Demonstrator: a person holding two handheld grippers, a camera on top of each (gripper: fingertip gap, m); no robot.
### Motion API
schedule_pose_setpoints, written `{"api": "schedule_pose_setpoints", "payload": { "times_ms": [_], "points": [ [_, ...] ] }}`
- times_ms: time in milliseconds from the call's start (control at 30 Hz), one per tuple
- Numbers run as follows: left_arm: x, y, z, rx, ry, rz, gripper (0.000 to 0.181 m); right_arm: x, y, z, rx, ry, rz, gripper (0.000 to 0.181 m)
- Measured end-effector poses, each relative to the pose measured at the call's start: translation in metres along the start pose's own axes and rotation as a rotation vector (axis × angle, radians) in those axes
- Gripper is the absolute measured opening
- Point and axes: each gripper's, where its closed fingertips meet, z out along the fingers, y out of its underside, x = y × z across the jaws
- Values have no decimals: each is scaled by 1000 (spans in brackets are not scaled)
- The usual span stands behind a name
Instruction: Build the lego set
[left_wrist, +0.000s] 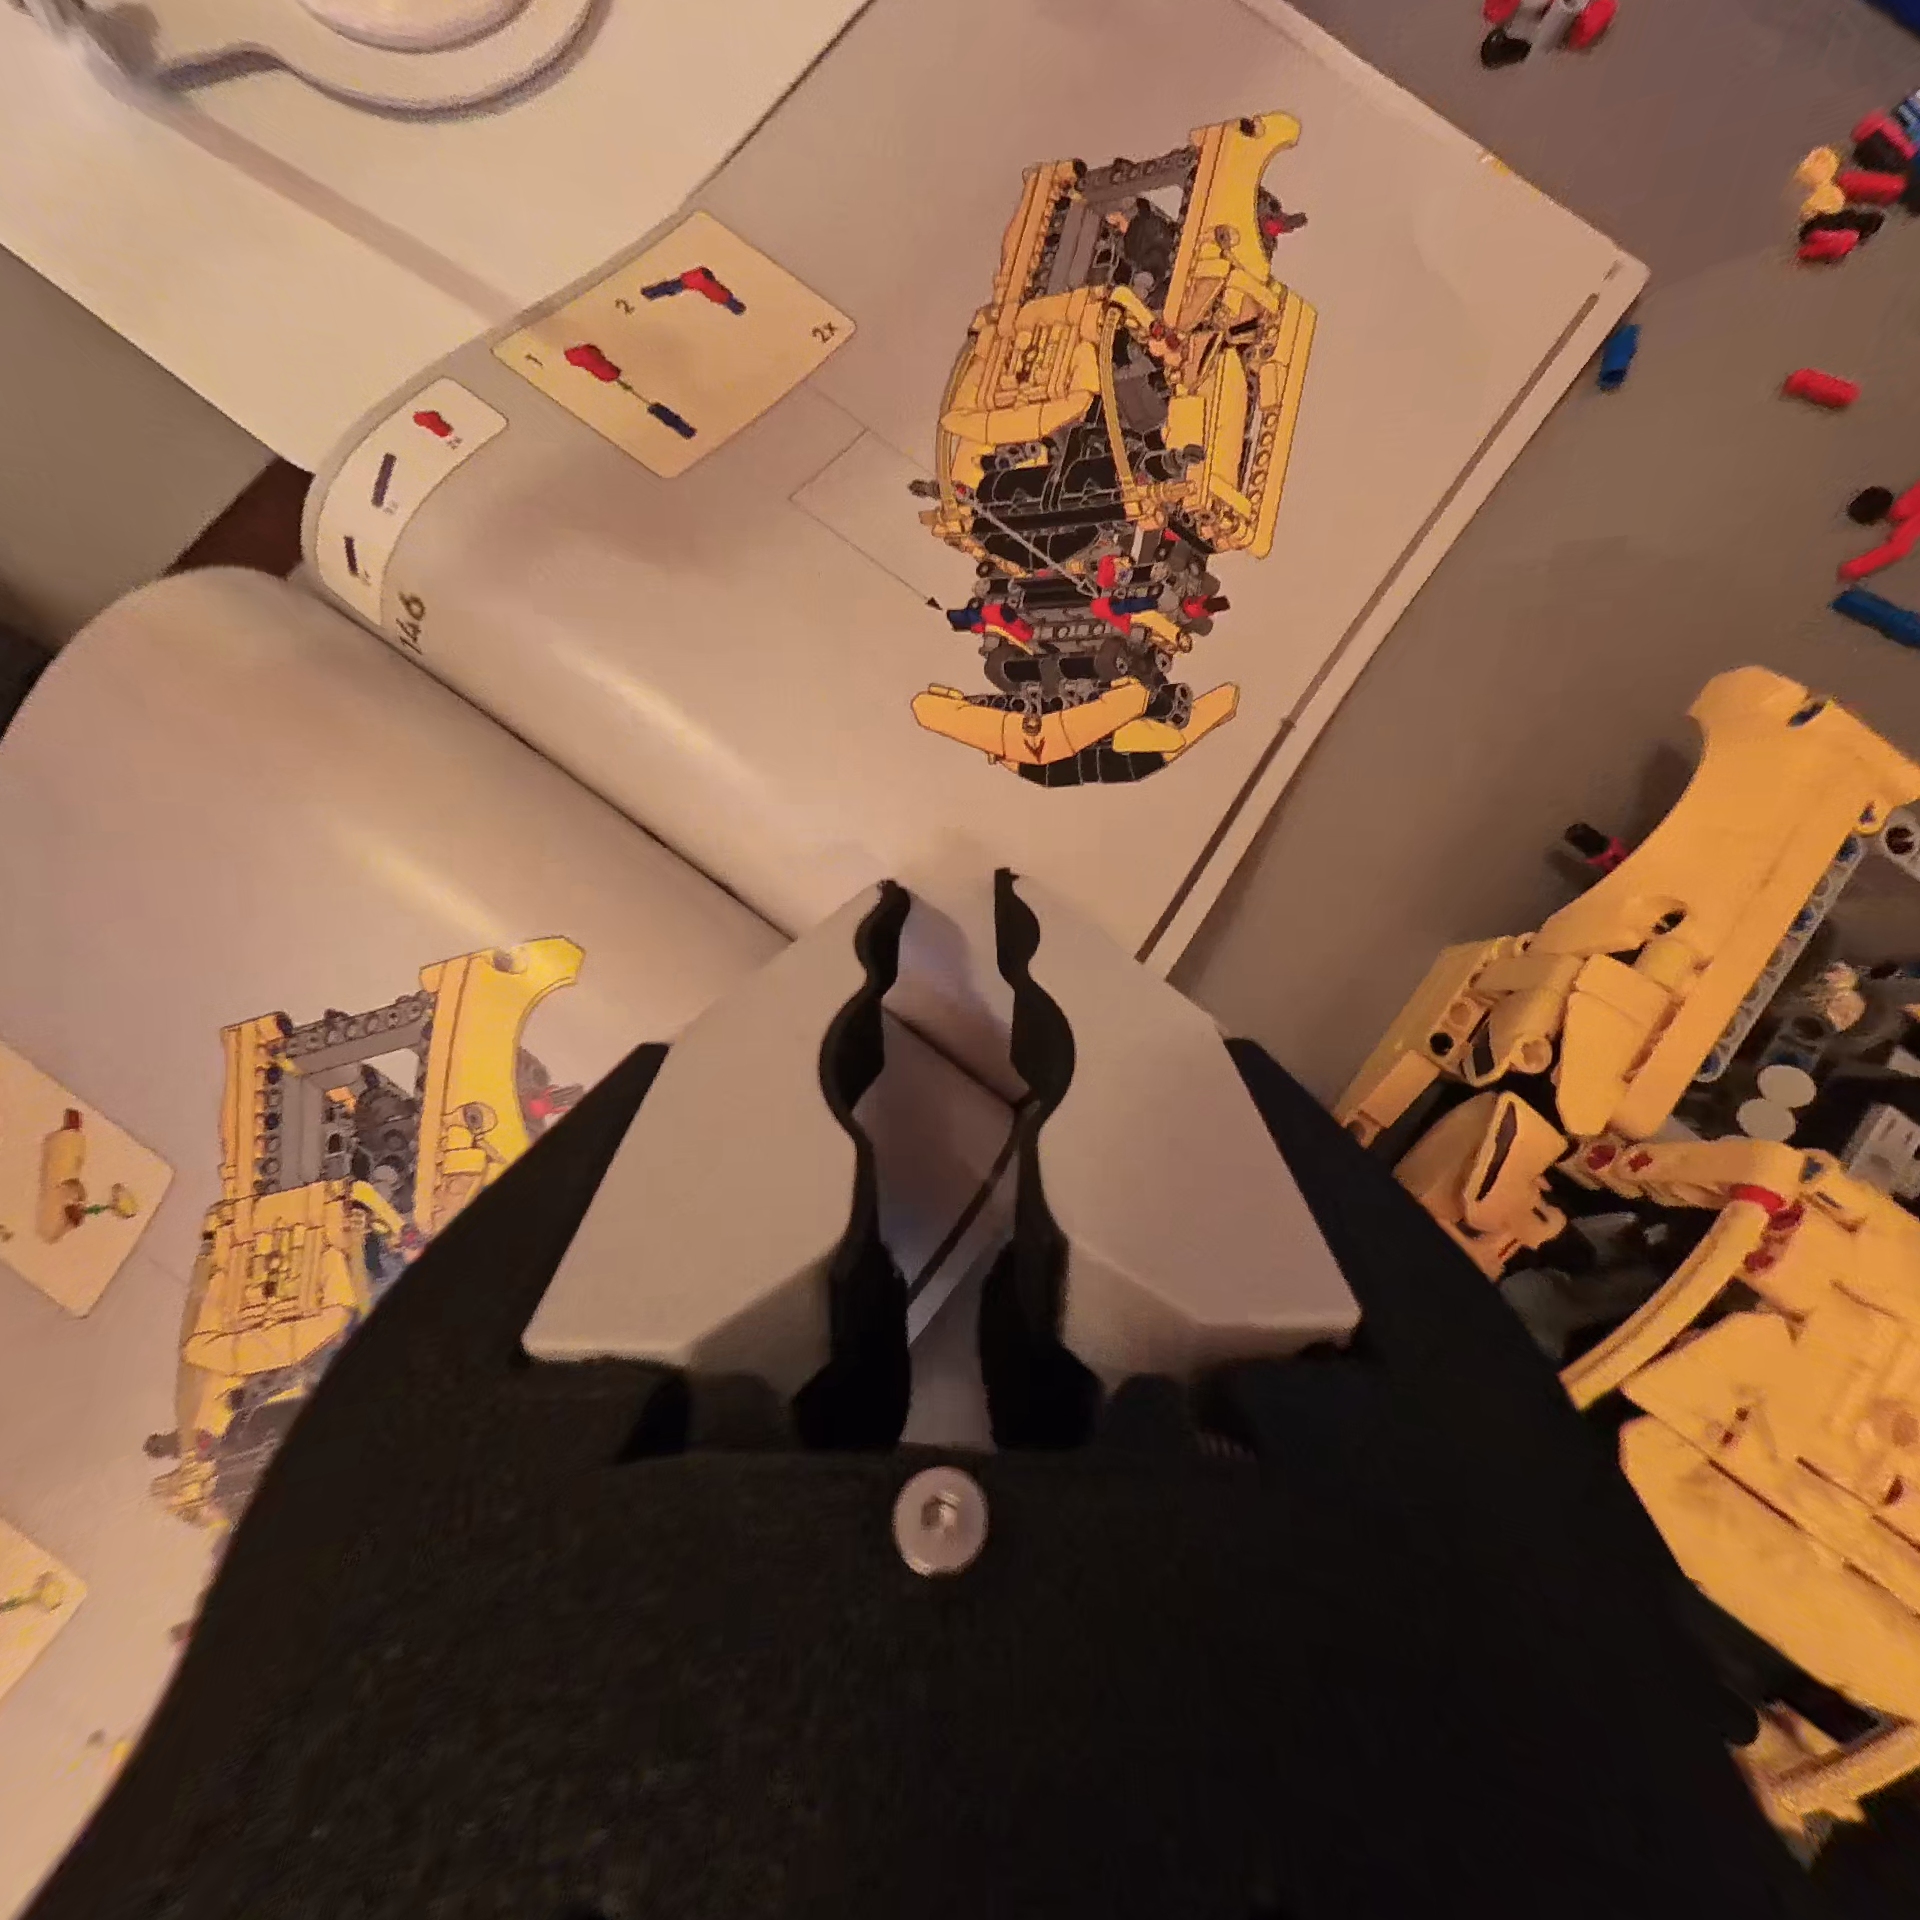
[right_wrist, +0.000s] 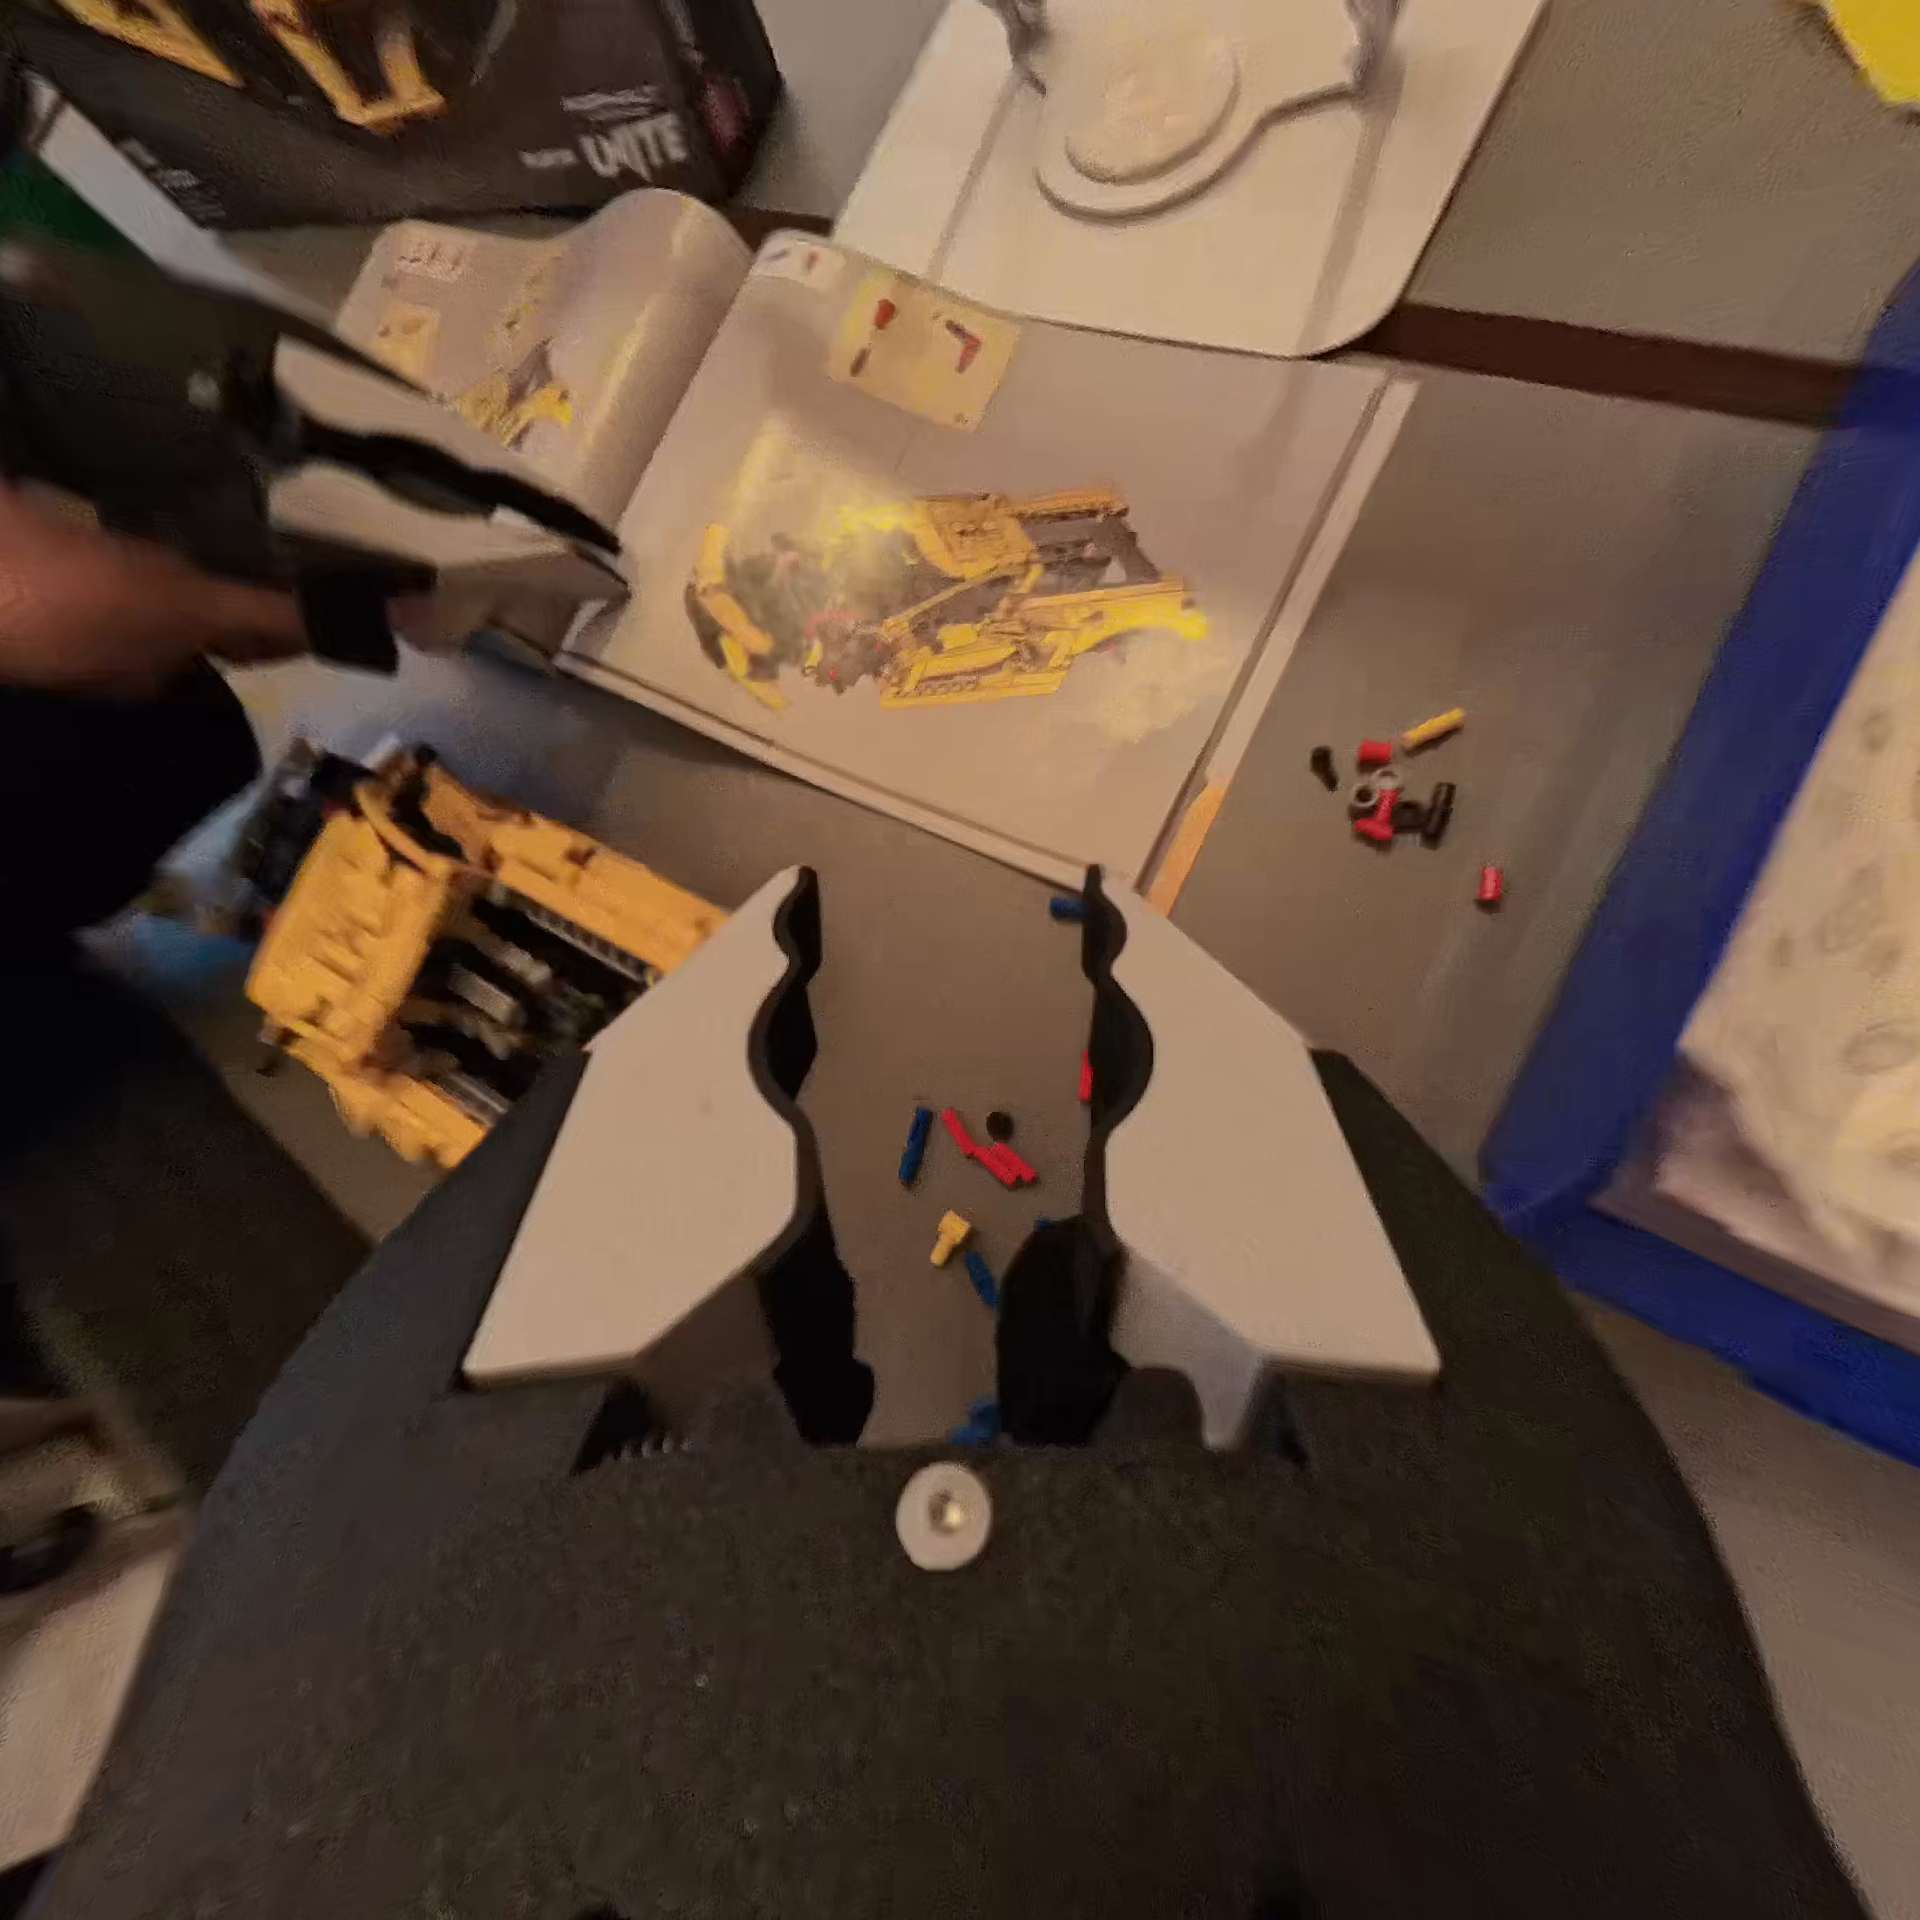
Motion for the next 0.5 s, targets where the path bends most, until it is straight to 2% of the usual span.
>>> {"api": "schedule_pose_setpoints", "payload": {
  "times_ms": [67, 133, 233, 300, 400, 500],
  "points": [
    [0, 0, -2, 4, -25, 17, 19, 10, -27, 4, -138, -4, 38, 46],
    [0, 2, -1, 8, -44, 30, 19, 19, -44, 25, -215, 11, 61, 39],
    [-1, 4, -4, 21, -67, 59, 20, 15, -22, 64, -352, -26, 201, 48],
    [-1, 4, -3, 35, -63, 68, 20, 23, 5, 79, -411, 45, 227, 51],
    [-2, 5, -3, 57, -23, 71, 21, 32, 21, 92, -351, 80, 267, 48],
    [-2, 6, -4, 75, 41, 72, 22, 38, 33, 92, -369, 124, 262, 48]
  ]
}}
